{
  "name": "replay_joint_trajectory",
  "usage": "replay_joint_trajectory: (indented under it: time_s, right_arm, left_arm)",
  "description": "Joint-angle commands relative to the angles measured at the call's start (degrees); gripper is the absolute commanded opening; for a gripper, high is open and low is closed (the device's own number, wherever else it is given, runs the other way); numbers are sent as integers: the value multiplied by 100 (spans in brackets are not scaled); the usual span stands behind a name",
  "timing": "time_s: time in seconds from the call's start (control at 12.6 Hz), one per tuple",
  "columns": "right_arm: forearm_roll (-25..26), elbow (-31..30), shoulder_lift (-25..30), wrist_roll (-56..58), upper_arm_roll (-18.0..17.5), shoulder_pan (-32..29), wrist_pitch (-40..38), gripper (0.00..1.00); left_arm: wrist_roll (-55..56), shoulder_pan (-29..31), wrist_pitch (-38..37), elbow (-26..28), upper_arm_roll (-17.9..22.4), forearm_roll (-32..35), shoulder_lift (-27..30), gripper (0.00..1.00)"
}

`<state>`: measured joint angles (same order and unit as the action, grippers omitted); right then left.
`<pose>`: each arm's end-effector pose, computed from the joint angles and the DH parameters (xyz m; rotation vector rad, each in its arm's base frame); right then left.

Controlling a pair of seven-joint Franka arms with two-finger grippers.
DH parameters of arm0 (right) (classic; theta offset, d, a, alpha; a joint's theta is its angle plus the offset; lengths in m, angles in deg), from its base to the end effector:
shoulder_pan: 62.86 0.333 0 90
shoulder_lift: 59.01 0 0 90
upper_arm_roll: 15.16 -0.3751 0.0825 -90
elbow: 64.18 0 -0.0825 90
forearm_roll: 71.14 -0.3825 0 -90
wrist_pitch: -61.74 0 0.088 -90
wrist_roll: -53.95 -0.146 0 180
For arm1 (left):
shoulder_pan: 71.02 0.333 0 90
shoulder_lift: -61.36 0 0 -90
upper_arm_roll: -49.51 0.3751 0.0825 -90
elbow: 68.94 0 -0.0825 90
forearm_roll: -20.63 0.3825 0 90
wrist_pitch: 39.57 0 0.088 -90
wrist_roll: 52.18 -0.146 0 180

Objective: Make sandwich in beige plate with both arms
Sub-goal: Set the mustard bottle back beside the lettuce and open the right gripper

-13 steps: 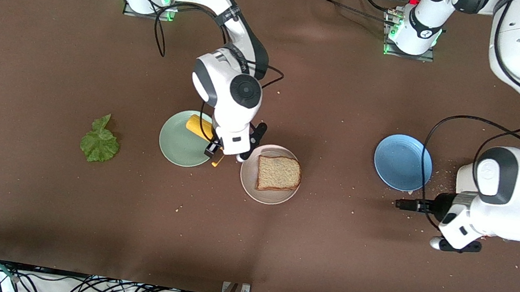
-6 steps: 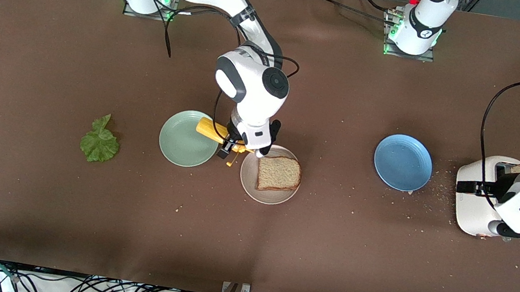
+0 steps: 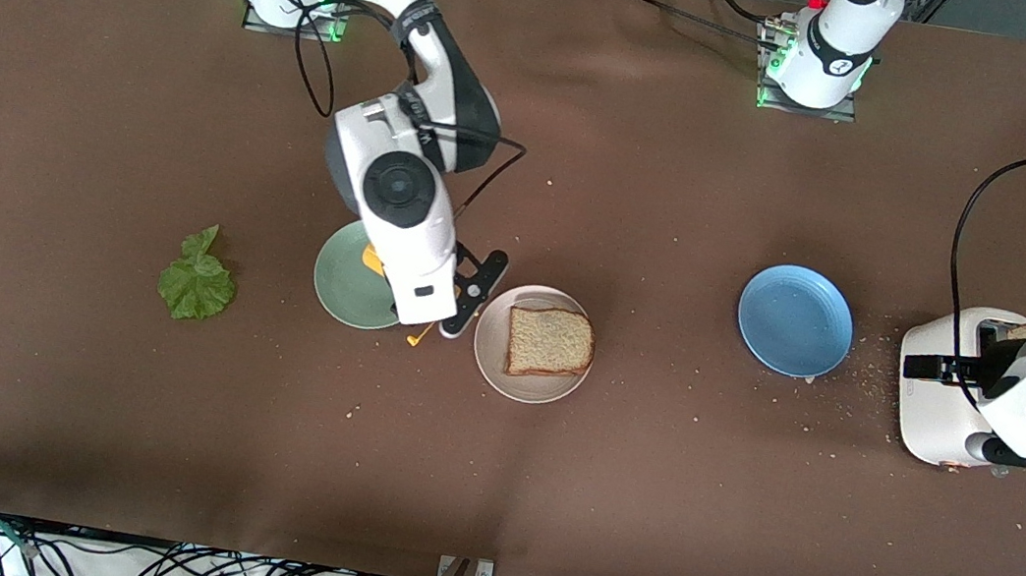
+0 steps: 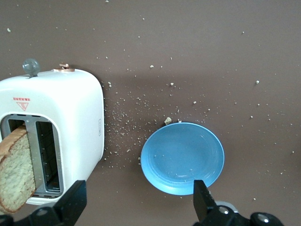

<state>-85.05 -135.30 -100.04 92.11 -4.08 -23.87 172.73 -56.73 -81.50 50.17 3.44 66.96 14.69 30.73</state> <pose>0.6571 0.4209 0.3530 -2.5842 -1.6044 -0.0020 0.7037 0.0227 0.4570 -3.0912 -0.0441 0.3302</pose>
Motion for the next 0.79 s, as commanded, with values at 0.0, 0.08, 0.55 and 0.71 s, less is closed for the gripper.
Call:
replay_joint_trajectory:
  time_s: [0.0, 0.08, 0.55, 0.71]
  right_arm:
    - [-1215, -86, 175, 1137, -88, -539, -208, 0]
    - [-1524, -86, 184, 1533, -88, -732, -322, 0]
    - [-3564, -656, 184, 5038, -97, -2138, -1297, 0]
    - [-3968, -911, 184, 6154, -97, -2481, -1736, 0]
  left_arm:
    - [121, -33, -61, 48, -58, 199, 127, 100]
    - [113, -25, -61, 48, -49, 199, 136, 100]
    - [112, -7, -61, 65, -41, 190, 127, 100]
    - [113, -16, -79, 57, -32, 199, 136, 100]
